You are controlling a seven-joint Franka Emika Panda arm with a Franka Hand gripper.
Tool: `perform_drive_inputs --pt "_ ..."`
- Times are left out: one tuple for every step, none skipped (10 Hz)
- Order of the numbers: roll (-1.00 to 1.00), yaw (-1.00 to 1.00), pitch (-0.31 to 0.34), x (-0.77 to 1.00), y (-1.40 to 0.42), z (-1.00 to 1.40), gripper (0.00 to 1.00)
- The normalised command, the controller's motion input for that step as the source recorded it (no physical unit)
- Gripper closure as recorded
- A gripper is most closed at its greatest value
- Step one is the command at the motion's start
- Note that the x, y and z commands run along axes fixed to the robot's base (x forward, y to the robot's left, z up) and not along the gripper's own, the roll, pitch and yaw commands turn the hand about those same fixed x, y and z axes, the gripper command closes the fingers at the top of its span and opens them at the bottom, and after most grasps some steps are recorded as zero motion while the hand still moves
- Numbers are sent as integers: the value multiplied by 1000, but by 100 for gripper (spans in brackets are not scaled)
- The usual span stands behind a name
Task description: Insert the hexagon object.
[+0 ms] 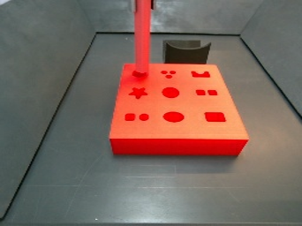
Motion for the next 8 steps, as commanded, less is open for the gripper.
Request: perform_drive_inputs --pt "9 0 0 0 0 -123 100" --pt "24 -29 0 -40 0 -134 100" --pt "0 -11 0 -83 0 -74 100" --pt "0 0 -24 0 0 -100 100" --pt "0 0 -26 0 0 -149 100" --pt "0 0 -31 0 0 -171 100" --pt "19 0 -40 34 0 -291 100" --pt "57 0 -36 20 0 -391 100"
